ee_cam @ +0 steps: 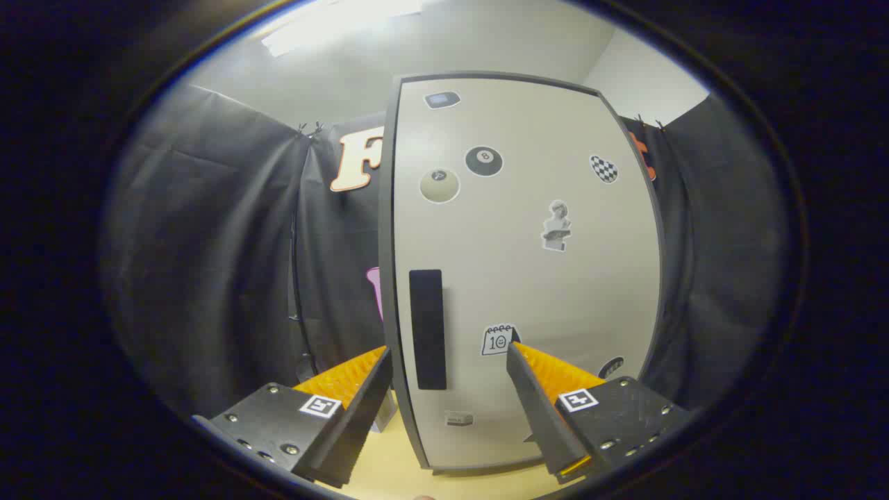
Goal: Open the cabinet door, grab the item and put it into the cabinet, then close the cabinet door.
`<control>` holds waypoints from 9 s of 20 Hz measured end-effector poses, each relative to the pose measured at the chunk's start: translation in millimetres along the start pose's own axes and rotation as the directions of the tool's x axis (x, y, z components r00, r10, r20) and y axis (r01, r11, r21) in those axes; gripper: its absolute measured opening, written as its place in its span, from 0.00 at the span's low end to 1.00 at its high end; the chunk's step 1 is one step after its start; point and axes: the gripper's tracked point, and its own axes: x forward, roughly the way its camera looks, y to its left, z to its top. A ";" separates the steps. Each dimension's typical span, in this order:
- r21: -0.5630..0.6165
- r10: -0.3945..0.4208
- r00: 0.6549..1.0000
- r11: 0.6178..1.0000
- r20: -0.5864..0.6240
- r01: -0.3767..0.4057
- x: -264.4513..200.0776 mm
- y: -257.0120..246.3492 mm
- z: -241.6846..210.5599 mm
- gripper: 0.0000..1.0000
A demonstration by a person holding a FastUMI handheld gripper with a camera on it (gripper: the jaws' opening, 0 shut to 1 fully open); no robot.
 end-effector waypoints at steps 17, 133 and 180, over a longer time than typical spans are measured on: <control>-0.005 0.072 0.997 0.997 -0.027 -0.072 42.6 15.3 -17.9 0.98; 0.025 -0.602 0.798 0.799 0.030 0.601 -186.7 -263.3 -9.4 0.08; -0.012 -0.148 0.676 0.979 -0.722 0.202 -63.9 -46.3 -472.2 0.90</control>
